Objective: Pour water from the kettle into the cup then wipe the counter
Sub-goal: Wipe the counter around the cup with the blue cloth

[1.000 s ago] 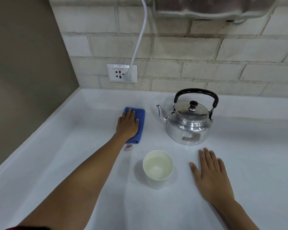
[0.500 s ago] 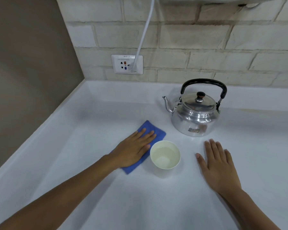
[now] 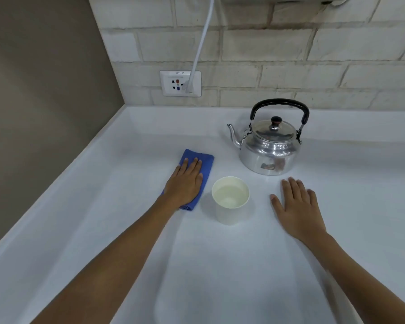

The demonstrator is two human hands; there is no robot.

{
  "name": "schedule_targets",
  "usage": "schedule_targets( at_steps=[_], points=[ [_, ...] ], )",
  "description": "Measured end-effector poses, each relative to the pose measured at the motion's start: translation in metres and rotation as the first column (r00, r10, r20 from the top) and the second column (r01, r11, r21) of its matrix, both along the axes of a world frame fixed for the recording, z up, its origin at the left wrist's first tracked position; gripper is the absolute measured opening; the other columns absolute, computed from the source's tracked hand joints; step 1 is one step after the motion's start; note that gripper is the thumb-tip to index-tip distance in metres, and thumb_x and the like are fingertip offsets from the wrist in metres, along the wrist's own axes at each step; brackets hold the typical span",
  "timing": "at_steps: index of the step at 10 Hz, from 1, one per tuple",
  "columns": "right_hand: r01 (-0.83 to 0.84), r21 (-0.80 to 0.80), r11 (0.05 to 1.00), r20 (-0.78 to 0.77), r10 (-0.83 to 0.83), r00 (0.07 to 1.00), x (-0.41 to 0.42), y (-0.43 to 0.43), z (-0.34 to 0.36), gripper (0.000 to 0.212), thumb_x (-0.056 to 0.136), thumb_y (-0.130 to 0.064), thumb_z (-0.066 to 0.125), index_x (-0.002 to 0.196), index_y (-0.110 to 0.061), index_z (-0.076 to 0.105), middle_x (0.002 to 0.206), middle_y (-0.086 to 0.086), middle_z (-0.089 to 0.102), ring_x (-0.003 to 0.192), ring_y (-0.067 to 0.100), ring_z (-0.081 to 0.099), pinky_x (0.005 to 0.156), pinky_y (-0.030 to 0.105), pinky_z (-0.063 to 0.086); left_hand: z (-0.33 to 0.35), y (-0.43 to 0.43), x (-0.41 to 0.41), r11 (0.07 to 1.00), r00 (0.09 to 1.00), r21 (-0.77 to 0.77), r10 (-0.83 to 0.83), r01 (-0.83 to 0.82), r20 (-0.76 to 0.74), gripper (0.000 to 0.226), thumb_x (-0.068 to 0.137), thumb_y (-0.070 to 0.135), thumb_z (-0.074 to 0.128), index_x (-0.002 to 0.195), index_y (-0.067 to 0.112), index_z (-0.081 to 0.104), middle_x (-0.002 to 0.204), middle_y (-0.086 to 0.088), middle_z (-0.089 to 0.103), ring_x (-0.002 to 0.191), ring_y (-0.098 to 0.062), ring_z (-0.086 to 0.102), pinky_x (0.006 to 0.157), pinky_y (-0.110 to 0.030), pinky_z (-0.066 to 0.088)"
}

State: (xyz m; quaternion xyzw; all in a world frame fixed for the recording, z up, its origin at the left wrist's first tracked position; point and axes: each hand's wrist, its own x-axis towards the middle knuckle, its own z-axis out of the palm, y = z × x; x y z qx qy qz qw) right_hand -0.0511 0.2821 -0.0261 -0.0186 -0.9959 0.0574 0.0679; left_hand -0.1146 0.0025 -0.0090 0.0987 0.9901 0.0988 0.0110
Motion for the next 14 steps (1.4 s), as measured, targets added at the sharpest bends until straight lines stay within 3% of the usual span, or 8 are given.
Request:
schedule_targets(
  at_steps=[3,4,6,9,10,12,13,14],
  points=[
    [-0.006,0.008,1.000,0.014,0.006,1.000,0.002,0.000,0.000,0.062,0.094,-0.046,0.025,0.143,-0.008,0.020,0.155,0.011,0.021,0.143,0.025,0.013,0.116,0.044,0.014,-0.014,-0.060,0.138,0.971,0.973,0.074,-0.222,0.226,-0.061,0.050,0.094,0.045,0.008,0.140,0.032,-0.008,0.148,0.025,-0.011,0.135,0.009,-0.020,0.108,-0.010,-0.017],
    [-0.001,0.010,1.000,0.015,0.001,1.000,0.002,-0.002,0.001,0.062,0.094,-0.045,0.024,0.143,-0.007,0.020,0.154,0.012,0.022,0.143,0.026,0.013,0.116,0.044,0.015,-0.007,-0.075,0.126,0.979,0.979,0.057,-0.193,0.197,-0.060,0.050,0.097,0.041,0.014,0.141,0.030,-0.007,0.148,0.023,-0.010,0.138,0.005,-0.014,0.110,-0.010,-0.012],
    [0.006,-0.019,1.000,0.035,-0.005,0.999,0.002,-0.003,0.002,0.063,0.094,-0.046,0.022,0.144,-0.008,0.017,0.156,0.011,0.017,0.144,0.025,0.010,0.117,0.045,0.012,-0.001,-0.042,0.080,0.996,0.996,0.011,0.089,-0.089,0.006,0.051,0.101,0.029,0.017,0.147,0.015,0.002,0.158,-0.001,-0.001,0.145,-0.018,-0.005,0.118,-0.032,0.001],
    [0.010,-0.020,1.000,0.042,-0.009,0.999,0.001,-0.003,0.001,0.063,0.094,-0.046,0.021,0.144,-0.008,0.017,0.156,0.012,0.017,0.144,0.026,0.010,0.118,0.045,0.011,-0.014,-0.058,0.189,0.970,0.971,0.074,-0.228,0.233,-0.065,0.050,0.095,0.050,0.002,0.141,0.036,-0.006,0.150,0.023,-0.008,0.139,0.003,-0.017,0.111,-0.015,-0.016],
    [0.014,-0.024,1.000,0.052,-0.013,0.999,0.003,-0.004,0.001,0.063,0.094,-0.045,0.021,0.144,-0.008,0.016,0.156,0.012,0.017,0.144,0.025,0.010,0.118,0.045,0.011,-0.007,-0.078,0.182,0.979,0.983,0.091,-0.177,0.182,-0.055,0.049,0.097,0.044,0.012,0.141,0.031,-0.005,0.152,0.019,-0.005,0.140,0.002,-0.012,0.111,-0.013,-0.011],
    [0.017,-0.029,0.999,0.045,-0.016,0.999,0.003,-0.004,0.002,0.062,0.095,-0.045,0.022,0.144,-0.008,0.017,0.156,0.012,0.017,0.144,0.026,0.010,0.118,0.045,0.011,-0.004,-0.035,0.163,0.991,0.990,0.002,0.132,-0.132,-0.057,0.052,0.100,0.027,0.018,0.147,0.013,0.000,0.158,-0.003,-0.001,0.145,-0.021,-0.004,0.117,-0.032,0.000],
    [0.018,-0.034,0.999,0.056,-0.016,0.998,0.003,-0.003,0.002,0.062,0.095,-0.046,0.020,0.144,-0.008,0.015,0.156,0.012,0.015,0.144,0.026,0.008,0.118,0.045,0.010,-0.008,-0.001,0.189,0.998,0.993,-0.007,0.066,-0.067,-0.093,0.052,0.099,0.028,0.018,0.146,0.012,0.005,0.158,-0.004,0.007,0.145,-0.026,0.003,0.117,-0.035,0.005],
    [0.013,-0.043,0.999,0.078,-0.010,0.997,0.004,-0.002,0.003,0.063,0.095,-0.046,0.019,0.145,-0.009,0.013,0.157,0.011,0.013,0.145,0.025,0.006,0.119,0.044,0.008,-0.005,0.007,0.214,0.997,0.988,-0.021,-0.071,0.069,-0.140,0.052,0.097,0.032,0.021,0.143,0.010,0.028,0.151,-0.003,0.029,0.140,-0.025,0.024,0.113,-0.040,0.025]
  ],
)
